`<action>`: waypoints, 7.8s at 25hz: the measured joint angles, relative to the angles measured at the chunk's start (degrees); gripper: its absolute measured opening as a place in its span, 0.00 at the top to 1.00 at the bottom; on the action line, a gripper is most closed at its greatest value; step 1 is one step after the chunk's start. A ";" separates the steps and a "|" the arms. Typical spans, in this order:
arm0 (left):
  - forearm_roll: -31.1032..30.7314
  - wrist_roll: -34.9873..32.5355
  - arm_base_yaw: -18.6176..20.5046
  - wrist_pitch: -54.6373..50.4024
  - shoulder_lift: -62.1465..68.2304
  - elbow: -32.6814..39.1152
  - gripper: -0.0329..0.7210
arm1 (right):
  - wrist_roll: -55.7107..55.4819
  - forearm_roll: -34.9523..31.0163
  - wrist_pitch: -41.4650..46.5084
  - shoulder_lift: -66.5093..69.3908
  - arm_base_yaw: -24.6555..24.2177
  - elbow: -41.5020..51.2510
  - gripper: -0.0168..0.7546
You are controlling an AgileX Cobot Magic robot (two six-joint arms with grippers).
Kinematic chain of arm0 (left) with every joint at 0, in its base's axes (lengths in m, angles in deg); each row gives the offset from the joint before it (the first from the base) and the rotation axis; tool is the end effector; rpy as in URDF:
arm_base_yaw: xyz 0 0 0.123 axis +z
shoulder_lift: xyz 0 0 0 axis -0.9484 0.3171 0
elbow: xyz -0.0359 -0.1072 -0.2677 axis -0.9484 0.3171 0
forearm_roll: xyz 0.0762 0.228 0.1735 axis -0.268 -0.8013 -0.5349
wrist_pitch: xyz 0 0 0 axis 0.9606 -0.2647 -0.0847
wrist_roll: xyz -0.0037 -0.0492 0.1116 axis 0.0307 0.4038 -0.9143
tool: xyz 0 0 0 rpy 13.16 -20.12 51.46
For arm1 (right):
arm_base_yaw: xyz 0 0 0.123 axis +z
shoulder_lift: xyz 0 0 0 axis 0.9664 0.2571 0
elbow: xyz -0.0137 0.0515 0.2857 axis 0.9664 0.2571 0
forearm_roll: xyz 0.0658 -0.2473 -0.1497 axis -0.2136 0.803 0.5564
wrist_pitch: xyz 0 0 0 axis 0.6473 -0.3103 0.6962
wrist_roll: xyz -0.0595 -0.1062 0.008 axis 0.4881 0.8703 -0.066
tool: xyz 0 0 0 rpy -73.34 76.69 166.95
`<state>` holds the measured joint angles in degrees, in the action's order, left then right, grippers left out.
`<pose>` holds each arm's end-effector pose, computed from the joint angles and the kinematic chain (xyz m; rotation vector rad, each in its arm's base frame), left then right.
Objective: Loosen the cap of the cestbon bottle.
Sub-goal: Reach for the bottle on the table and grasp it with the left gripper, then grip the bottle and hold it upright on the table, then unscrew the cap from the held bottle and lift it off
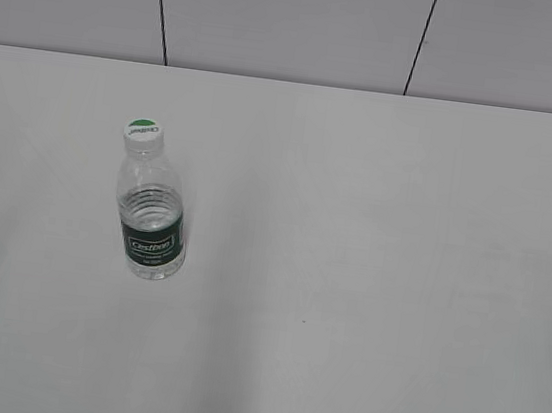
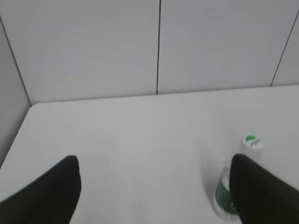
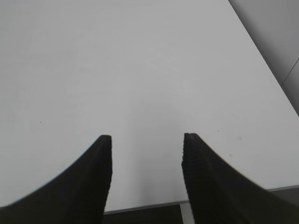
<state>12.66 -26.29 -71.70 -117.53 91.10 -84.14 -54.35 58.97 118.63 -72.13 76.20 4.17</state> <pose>0.1136 -0.0091 0.3609 0.0697 1.7613 -0.0536 0.0538 -0.0028 0.2830 -0.0652 2.0652 -0.0597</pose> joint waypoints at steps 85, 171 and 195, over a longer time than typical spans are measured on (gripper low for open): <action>-64.10 23.06 -4.33 103.51 102.36 3.90 0.21 | 0.00 0.00 0.00 0.00 0.00 0.00 0.48; -73.98 30.28 -19.81 101.33 111.68 -16.60 0.45 | -7.12 -2.04 3.40 26.06 0.00 -11.19 0.48; -73.93 30.28 -19.81 101.35 111.68 -16.62 0.45 | -13.76 -8.33 6.76 79.36 7.77 -47.48 0.55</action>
<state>-61.27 3.99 -91.50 -16.19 202.79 -100.76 -68.12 50.64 125.39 7.23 83.97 -43.32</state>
